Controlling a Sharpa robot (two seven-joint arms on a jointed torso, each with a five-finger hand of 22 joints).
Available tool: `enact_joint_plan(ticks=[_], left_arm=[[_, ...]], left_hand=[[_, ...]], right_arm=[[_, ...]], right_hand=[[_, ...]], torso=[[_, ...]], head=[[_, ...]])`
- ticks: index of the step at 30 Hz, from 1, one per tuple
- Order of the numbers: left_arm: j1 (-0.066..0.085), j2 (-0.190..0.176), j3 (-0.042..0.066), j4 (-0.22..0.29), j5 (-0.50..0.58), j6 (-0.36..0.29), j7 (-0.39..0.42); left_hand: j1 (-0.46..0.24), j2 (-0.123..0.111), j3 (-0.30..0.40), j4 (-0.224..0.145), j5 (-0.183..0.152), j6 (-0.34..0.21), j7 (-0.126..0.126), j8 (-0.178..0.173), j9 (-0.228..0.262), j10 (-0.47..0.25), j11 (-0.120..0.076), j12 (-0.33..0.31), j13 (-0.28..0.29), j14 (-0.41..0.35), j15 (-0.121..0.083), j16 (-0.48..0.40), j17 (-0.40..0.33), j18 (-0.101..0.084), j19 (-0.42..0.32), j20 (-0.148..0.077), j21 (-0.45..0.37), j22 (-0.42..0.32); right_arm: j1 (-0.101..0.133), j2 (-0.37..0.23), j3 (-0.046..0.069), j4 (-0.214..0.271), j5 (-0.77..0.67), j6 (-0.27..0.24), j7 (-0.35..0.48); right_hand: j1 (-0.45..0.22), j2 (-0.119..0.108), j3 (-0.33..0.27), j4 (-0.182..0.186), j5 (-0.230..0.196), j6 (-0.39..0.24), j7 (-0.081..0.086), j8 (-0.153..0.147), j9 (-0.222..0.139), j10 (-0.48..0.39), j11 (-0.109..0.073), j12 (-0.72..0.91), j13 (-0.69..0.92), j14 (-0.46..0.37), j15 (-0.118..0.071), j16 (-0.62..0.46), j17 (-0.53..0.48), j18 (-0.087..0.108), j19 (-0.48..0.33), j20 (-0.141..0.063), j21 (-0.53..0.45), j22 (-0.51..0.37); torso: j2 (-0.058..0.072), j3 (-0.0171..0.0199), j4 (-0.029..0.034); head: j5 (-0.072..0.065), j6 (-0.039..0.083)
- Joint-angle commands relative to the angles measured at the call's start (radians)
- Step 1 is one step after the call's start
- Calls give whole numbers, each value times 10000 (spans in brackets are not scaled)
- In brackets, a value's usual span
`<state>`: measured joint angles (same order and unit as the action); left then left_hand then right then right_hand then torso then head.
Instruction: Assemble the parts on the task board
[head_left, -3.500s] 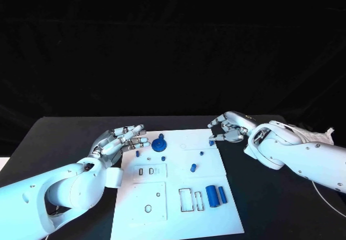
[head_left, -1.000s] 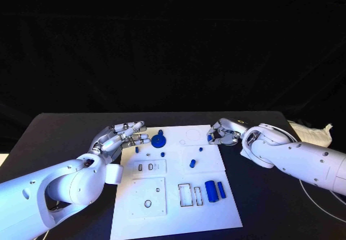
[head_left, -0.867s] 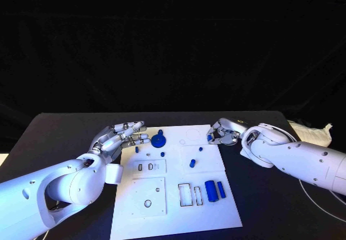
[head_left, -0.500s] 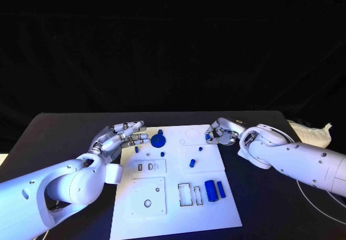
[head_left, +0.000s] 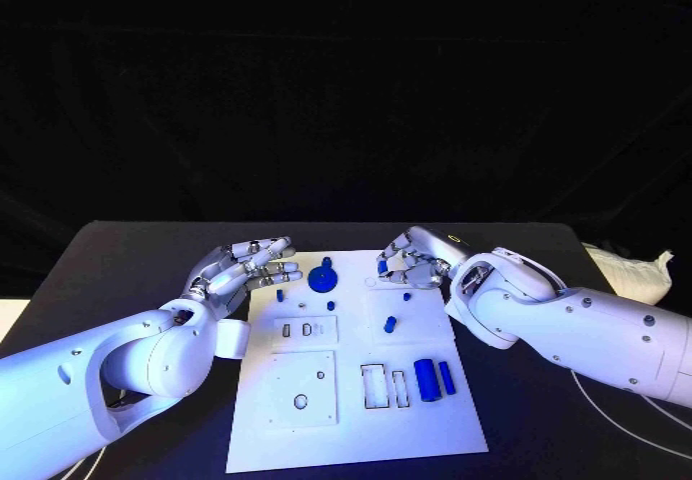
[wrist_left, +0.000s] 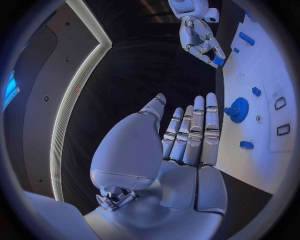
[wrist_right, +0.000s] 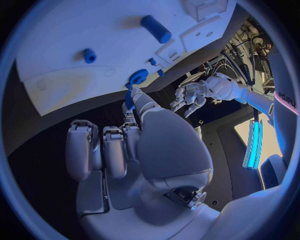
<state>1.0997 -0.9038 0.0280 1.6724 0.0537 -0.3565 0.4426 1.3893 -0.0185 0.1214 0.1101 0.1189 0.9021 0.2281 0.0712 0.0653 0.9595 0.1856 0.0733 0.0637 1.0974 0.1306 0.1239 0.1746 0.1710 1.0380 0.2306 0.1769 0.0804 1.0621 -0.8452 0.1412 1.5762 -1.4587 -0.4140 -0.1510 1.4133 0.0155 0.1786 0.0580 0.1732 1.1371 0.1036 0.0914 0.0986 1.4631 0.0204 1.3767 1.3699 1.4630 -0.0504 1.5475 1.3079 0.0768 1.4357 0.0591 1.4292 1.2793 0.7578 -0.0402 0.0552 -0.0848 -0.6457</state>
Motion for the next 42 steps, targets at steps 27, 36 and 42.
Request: enact_joint_plan(ticks=[27,36,42], left_arm=[[-1,148,-4,-410,6,222,122],[-1,162,-4,-397,8,240,103],[-2,166,-5,-410,9,250,97]], left_hand=[[17,118,15,-62,-31,-14,88,-66,-11,-21,26,-28,-13,-70,33,-57,14,74,35,34,-59,-13],[17,118,15,-62,-31,-14,88,-66,-11,-21,26,-28,-13,-70,33,-57,14,74,35,34,-59,-13],[17,118,15,-62,-31,-14,88,-66,-11,-21,26,-28,-13,-70,33,-57,14,74,35,34,-59,-13]], right_arm=[[-1089,2363,-544,103,-2069,528,-1880],[-1174,2456,-546,-35,-2451,498,-2013],[-1192,2386,-547,16,-2725,505,-2126]], right_hand=[[-71,149,108,32,81,185,-111,15,29,201,-101,-136,619,955,-70,-45,2049,-157,0,-87,0,-35],[-92,129,113,28,83,174,-107,5,27,195,-99,-148,613,952,-70,-51,2037,-157,-1,-88,-3,-38],[-101,120,115,27,83,171,-106,1,26,198,-98,-142,617,953,-69,-49,2041,-156,-3,-88,-6,-43]], torso=[[-188,-96,146],[-186,-85,124],[-186,-77,123]], head=[[431,-424],[462,-519],[440,-553]])
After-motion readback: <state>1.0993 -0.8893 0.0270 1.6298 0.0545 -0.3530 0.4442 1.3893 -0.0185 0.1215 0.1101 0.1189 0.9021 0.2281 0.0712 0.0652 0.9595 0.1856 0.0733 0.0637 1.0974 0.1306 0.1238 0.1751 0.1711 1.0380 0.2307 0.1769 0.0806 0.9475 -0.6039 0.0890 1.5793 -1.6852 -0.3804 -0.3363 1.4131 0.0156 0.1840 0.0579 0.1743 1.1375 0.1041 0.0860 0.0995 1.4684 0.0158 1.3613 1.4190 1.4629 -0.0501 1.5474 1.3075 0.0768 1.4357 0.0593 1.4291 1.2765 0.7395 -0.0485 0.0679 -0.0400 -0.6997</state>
